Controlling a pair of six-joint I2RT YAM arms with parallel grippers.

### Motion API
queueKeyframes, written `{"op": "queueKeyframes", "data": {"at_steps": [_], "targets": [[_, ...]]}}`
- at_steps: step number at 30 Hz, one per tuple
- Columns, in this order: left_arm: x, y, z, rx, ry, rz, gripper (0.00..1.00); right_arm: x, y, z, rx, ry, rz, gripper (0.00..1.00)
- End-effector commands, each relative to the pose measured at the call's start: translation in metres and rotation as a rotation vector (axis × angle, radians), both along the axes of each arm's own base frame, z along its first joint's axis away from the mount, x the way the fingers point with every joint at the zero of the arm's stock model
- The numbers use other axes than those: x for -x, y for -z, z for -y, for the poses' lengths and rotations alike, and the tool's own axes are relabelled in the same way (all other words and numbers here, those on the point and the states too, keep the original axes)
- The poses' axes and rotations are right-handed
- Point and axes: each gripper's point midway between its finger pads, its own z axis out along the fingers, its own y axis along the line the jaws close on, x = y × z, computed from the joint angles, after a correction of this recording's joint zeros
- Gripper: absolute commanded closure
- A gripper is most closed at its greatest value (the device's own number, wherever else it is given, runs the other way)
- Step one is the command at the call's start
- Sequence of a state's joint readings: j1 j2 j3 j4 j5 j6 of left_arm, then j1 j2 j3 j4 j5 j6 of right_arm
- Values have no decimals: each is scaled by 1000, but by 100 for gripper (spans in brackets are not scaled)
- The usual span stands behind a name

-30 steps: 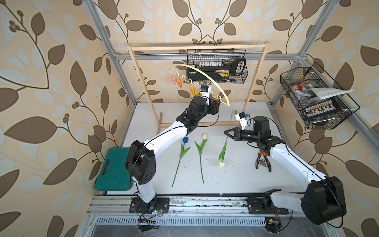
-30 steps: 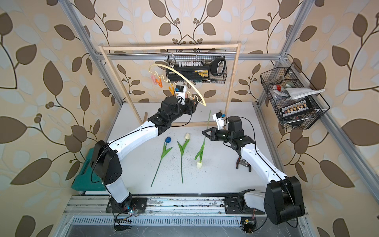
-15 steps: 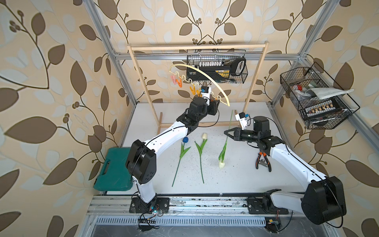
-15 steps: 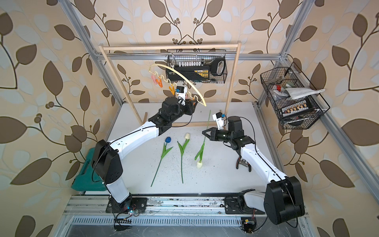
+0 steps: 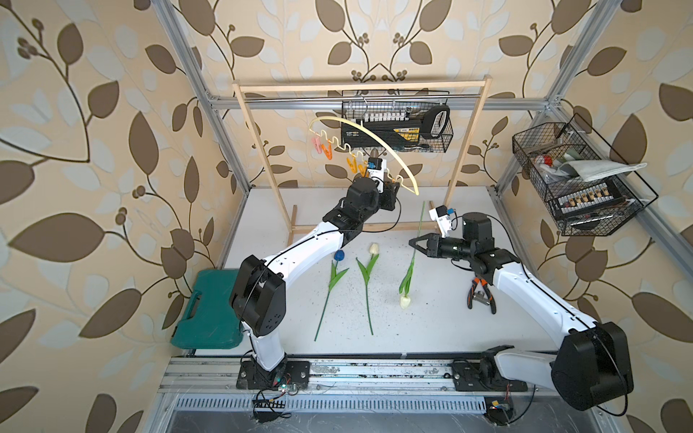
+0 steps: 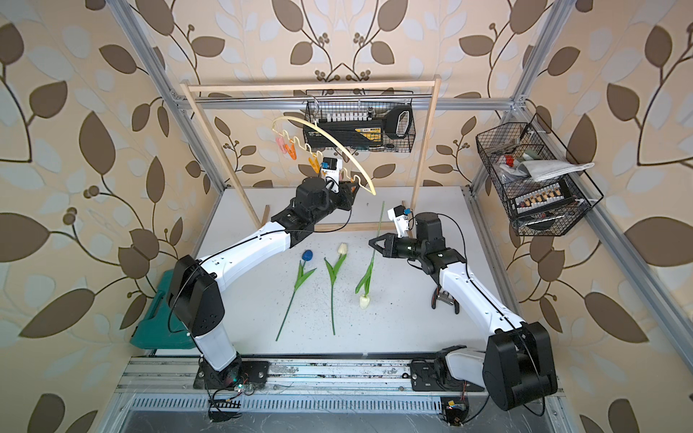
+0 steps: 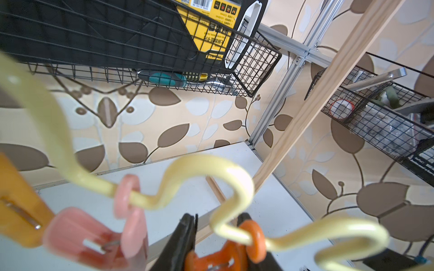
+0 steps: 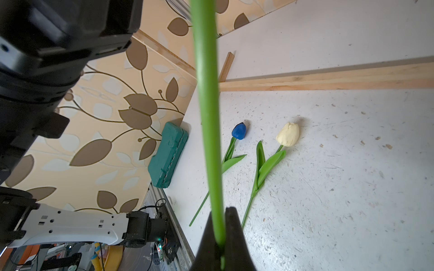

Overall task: Dry the flowers on a clothes hanger
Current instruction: Open the clamp at the hanger, then clamp the flower onto the hanger.

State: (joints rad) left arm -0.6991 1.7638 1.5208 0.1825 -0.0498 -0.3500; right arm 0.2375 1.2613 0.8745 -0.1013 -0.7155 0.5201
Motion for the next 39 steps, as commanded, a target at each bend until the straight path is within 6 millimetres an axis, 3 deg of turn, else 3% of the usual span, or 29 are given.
{"op": "queueKeyframes", "data": {"at_steps": [1,5,12,24,28,39], "targets": [[3,-32,-8,59,-2,46,71,4,-3,-6,-9,-27,7,100],[5,-35,-9,72,2,39,77,5,-3,-9,-4,-34,6,100],[13,-43,-10,93,19,24,77,5,-4,-20,-5,-49,8,100],[37,-56,-9,96,112,-26,77,-21,-6,-47,-111,-149,-19,100],[42,-59,-10,73,124,-31,77,-27,-1,-53,-42,-175,-11,100],[47,-60,-13,66,128,-32,77,-33,-10,-64,-3,-191,1,100]]}}
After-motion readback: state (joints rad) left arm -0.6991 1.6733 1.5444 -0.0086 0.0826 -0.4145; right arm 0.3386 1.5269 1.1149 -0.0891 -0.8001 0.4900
